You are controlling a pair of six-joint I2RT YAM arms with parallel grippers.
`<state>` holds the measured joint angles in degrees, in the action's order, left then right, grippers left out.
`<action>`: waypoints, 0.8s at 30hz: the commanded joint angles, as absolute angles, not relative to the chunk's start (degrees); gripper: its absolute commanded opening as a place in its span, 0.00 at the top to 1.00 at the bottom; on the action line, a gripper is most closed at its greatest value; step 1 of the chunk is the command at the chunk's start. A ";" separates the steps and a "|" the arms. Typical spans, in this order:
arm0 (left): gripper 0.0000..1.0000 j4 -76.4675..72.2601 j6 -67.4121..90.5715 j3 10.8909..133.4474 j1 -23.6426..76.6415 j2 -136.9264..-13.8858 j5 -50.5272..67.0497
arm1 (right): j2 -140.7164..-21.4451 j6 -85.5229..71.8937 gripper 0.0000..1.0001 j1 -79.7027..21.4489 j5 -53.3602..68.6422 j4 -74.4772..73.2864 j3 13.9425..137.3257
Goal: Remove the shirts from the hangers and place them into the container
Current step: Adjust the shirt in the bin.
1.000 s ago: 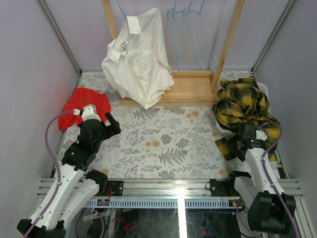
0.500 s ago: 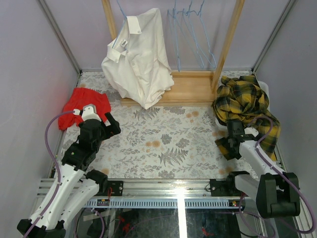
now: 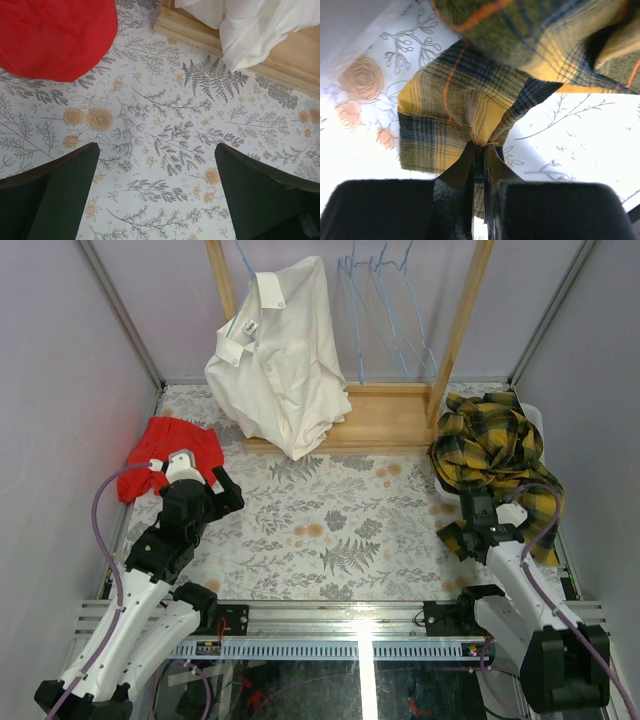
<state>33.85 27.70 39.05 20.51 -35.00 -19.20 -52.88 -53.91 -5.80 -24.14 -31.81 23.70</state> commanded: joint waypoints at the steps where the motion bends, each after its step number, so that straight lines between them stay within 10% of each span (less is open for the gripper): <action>1: 0.00 30.86 26.98 38.67 20.21 -35.16 -18.91 | -42.27 -54.06 1.00 -6.45 -25.46 -41.05 29.90; 8: 0.00 30.76 26.89 38.67 20.26 -35.36 -18.92 | -38.04 -45.66 1.00 -6.44 -33.61 -46.61 58.31; 24: 0.00 31.23 27.16 38.75 20.26 -34.63 -19.51 | -81.40 -20.72 0.94 -6.41 -24.70 -37.07 117.21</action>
